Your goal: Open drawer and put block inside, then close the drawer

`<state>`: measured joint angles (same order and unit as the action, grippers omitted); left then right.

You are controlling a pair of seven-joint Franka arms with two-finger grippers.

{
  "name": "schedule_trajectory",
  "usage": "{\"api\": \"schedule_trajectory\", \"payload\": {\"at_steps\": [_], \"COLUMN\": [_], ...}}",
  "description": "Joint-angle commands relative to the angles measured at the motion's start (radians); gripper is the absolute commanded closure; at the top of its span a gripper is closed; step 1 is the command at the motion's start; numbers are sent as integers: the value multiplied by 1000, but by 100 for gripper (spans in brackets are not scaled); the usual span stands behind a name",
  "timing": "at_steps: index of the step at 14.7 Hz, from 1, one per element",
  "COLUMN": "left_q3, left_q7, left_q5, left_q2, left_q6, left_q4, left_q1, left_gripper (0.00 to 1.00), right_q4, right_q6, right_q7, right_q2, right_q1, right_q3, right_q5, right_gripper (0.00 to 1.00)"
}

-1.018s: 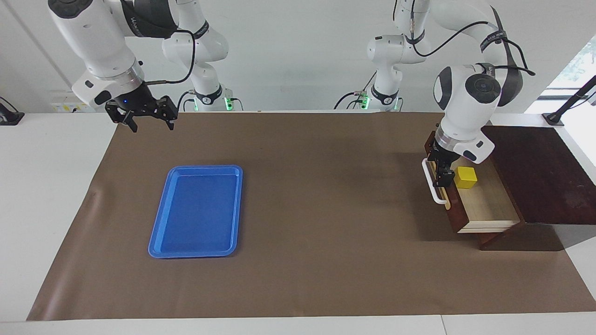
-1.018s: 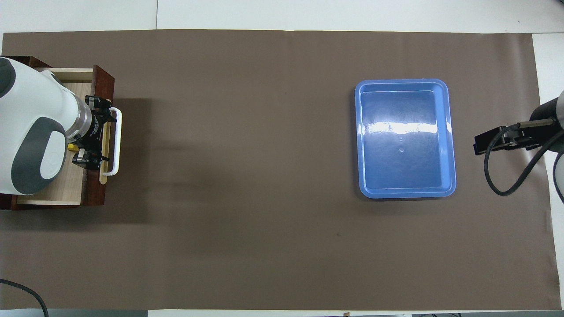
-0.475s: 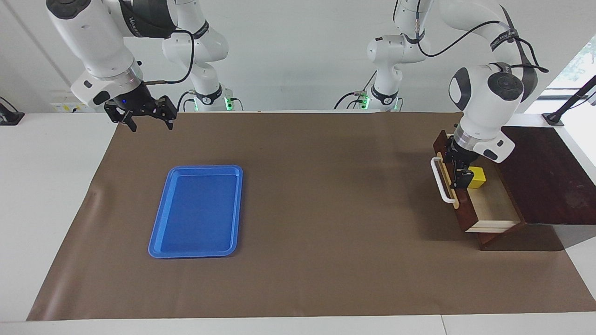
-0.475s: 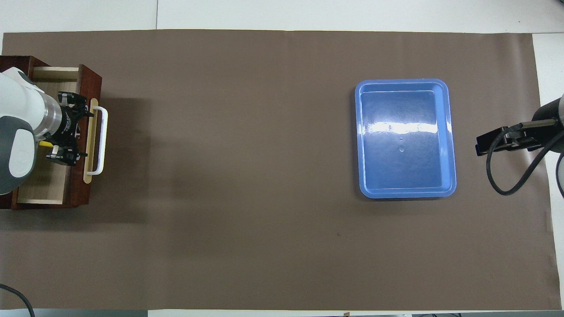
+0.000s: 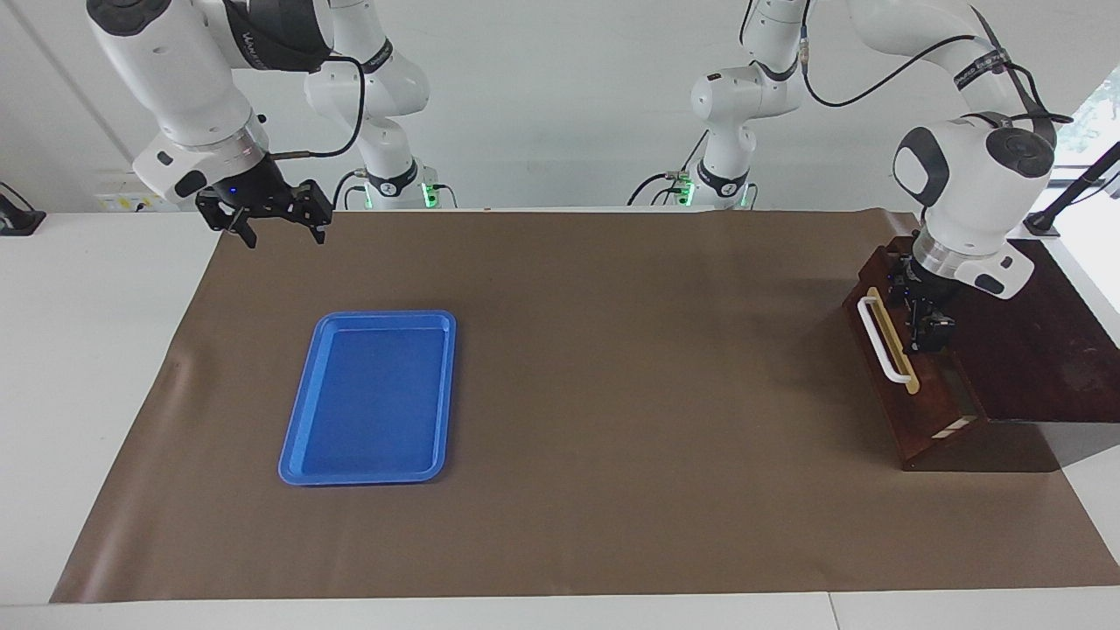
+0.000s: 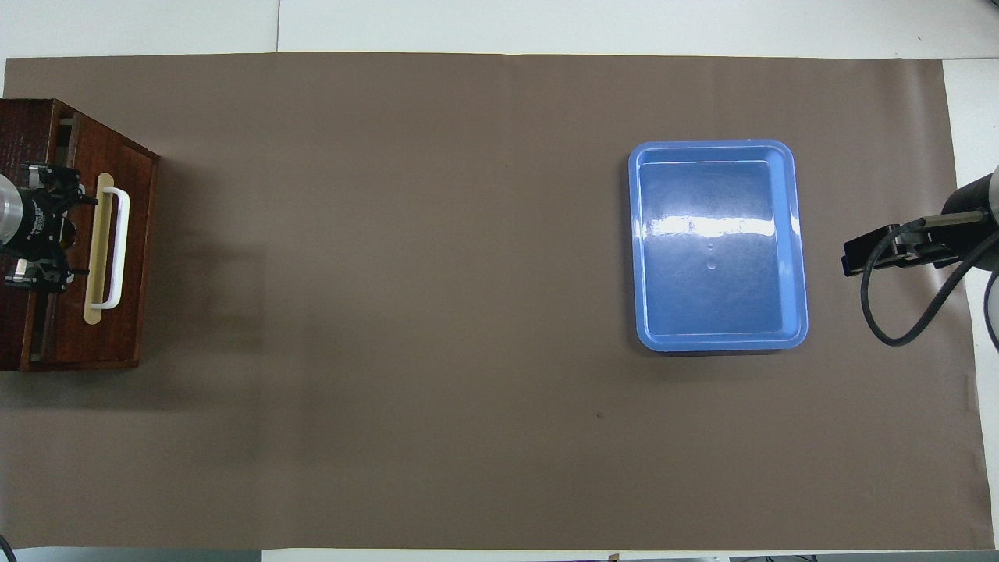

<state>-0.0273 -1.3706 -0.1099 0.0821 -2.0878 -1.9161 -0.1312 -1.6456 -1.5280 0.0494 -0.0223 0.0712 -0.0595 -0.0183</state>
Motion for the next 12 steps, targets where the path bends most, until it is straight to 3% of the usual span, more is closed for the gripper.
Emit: {"api": "schedule_trajectory", "payload": {"at_steps": [1, 6, 9, 12], "left_q3": [-5, -5, -8, -17], "left_q7": [33, 42, 59, 215], "left_q5": [-10, -10, -10, -7], "left_q2": [-18, -16, -18, -71], "left_q6": [-29, -5, 110, 204], "left_q4": [-30, -15, 55, 72], "left_q1": [-37, -42, 7, 31], "left_gripper": [0, 0, 0, 0], "right_q4": [-13, -13, -13, -13], "right_q6": [12, 12, 12, 12], "right_q7": [18, 18, 18, 18], "right_q2": [-15, -15, -16, -16], "right_q1": [-13, -11, -13, -11], "right_q3": [7, 7, 7, 7], "right_q5": [-14, -14, -14, -14], "right_gripper": [0, 0, 0, 0]}}
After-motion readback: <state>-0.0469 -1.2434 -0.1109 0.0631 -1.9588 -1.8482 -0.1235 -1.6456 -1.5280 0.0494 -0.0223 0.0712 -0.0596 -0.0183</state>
